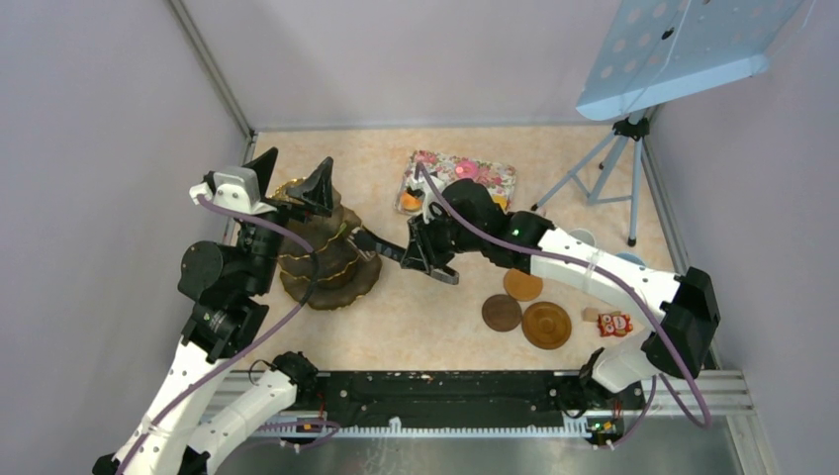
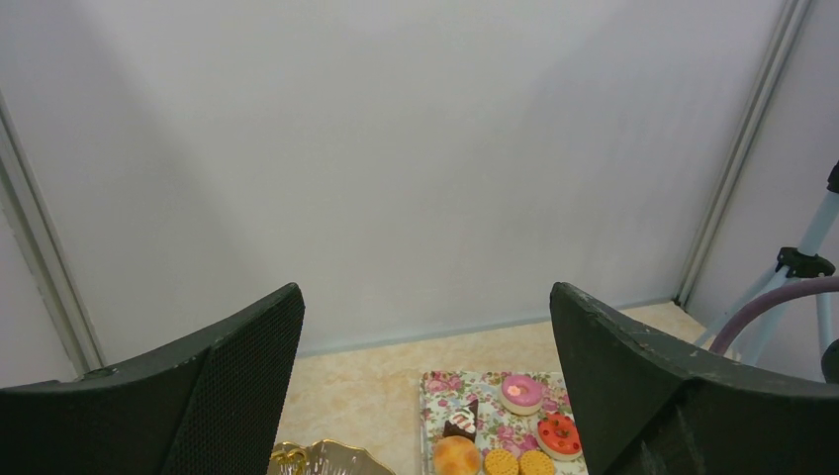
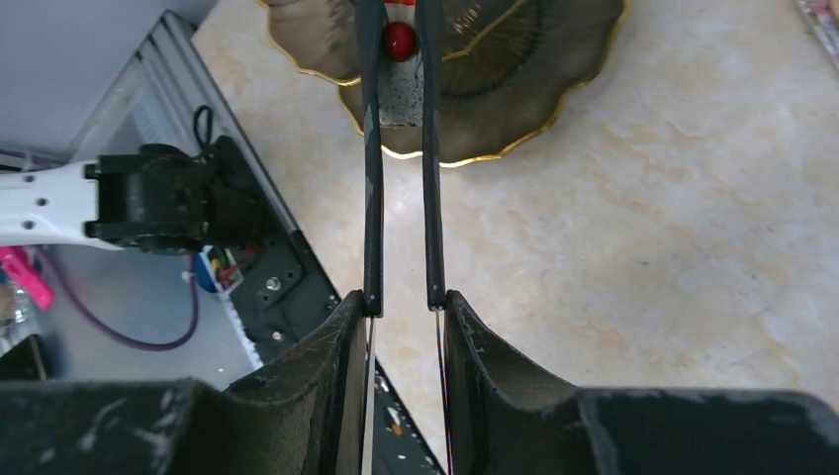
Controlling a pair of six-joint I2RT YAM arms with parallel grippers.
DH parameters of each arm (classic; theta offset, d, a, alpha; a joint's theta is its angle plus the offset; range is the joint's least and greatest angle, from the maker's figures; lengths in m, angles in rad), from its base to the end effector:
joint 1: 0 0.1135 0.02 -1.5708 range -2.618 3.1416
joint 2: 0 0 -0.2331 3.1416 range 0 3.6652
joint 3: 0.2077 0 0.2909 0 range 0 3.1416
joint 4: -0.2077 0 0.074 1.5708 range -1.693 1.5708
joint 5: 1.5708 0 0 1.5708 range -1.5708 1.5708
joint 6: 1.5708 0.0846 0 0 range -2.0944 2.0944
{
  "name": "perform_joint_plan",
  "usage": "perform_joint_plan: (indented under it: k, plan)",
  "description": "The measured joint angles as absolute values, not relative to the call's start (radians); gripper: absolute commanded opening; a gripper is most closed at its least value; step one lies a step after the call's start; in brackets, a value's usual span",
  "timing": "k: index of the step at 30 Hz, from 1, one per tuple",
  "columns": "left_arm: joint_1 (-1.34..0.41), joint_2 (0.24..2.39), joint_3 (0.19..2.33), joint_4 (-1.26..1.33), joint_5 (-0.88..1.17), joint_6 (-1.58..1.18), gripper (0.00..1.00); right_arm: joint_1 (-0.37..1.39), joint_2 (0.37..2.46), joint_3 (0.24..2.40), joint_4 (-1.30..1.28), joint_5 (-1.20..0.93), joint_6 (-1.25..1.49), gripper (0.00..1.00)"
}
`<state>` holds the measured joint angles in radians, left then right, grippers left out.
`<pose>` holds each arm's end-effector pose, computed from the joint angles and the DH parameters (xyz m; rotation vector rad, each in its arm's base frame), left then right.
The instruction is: Serve the afternoon tea
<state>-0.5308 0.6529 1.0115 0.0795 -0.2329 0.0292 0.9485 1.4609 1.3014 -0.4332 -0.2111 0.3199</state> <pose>0.2012 -0.0955 0.4775 0.1127 1.1452 -0.3135 0.2275 0.3475 0.2717 -0.8365 2.1528 0.9239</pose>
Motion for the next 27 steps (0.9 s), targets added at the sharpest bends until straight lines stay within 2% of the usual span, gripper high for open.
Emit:
perform_joint_plan:
  k: [12,27]
  plan:
    - [-0.531,0.653,1.011,0.080,-0.233,0.029,0.99,0.958,1.514,1.308,-0.254,-0.347,0.439,0.13]
    - [-0.531,0.666,1.011,0.080,-0.228,0.029,0.99,0.988,1.682,1.394,-0.232,-0.367,0.439,0.13]
